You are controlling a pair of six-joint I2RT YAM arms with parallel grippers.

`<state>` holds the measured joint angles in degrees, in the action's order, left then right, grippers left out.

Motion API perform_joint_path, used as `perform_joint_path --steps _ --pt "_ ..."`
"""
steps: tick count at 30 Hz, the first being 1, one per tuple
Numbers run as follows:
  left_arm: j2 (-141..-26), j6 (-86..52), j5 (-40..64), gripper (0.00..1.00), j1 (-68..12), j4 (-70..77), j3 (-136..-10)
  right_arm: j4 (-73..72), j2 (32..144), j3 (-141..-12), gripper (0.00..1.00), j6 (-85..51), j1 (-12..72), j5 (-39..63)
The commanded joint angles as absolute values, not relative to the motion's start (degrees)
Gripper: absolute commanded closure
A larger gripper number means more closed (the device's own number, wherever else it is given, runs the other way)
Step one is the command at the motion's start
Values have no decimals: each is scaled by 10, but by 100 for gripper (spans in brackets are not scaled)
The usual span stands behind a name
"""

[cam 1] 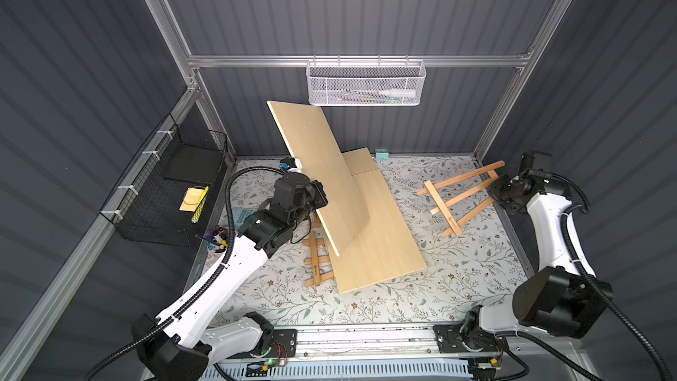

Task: Assemble the easel
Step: Pick up the easel at the center of the board, then unfold the easel.

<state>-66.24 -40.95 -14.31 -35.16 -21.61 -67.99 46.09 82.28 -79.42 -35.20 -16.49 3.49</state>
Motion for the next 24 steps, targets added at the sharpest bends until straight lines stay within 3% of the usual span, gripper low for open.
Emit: perform_joint_path --steps 1,12,24 --pt "-659 -343 -129 100 -350 -162 -701 436 838 -771 100 -371 -120 -13" --pt "-655 -344 -140 100 -350 -169 -700 392 895 -722 100 -370 -47 -5" --pt "-666 -338 -141 100 -350 -171 -702 378 878 -708 100 -359 -93 15"
